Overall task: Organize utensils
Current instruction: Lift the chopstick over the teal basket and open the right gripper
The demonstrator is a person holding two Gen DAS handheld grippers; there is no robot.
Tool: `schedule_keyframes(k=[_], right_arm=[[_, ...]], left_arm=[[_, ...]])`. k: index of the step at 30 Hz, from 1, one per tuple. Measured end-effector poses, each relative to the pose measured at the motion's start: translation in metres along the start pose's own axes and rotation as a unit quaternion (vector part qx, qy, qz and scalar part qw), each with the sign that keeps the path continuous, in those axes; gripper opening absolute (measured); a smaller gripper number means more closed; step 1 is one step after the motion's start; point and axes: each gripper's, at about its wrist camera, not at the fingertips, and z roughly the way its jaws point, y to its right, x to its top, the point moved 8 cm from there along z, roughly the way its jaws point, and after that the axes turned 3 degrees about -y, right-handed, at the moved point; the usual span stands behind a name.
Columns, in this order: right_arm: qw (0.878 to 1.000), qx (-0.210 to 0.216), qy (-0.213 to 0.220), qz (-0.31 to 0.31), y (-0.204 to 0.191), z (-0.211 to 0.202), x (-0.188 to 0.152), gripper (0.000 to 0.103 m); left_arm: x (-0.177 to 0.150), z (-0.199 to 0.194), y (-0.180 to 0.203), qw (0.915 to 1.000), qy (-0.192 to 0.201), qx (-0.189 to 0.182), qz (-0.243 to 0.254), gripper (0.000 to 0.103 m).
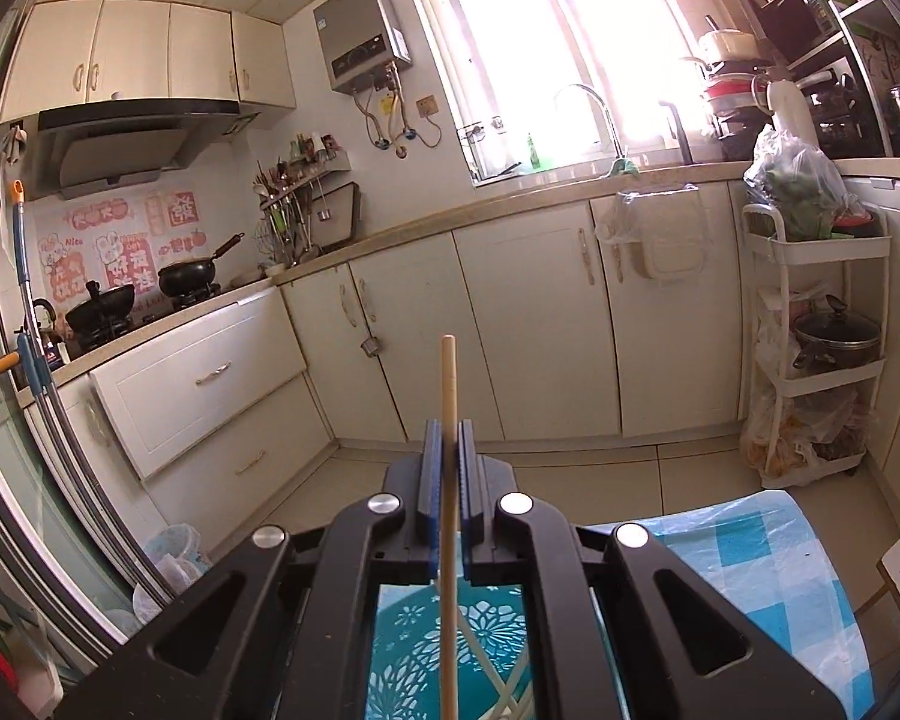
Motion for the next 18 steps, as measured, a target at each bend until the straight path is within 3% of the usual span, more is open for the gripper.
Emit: schedule_keyframes(k=[9, 18], right_arm=[[1.0, -0.013, 0.013, -0.005, 0.01, -0.003, -0.009, 0.006], [0.999, 0.001, -0.029, -0.023, 0.008, -0.007, -0.04, 0.01]], left_arm=[[0.0, 0.0, 0.0, 1.0, 0.0, 0.0, 0.0, 0.095], [0.0, 0.0, 0.0, 1.0, 0.0, 0.0, 0.0, 0.095]])
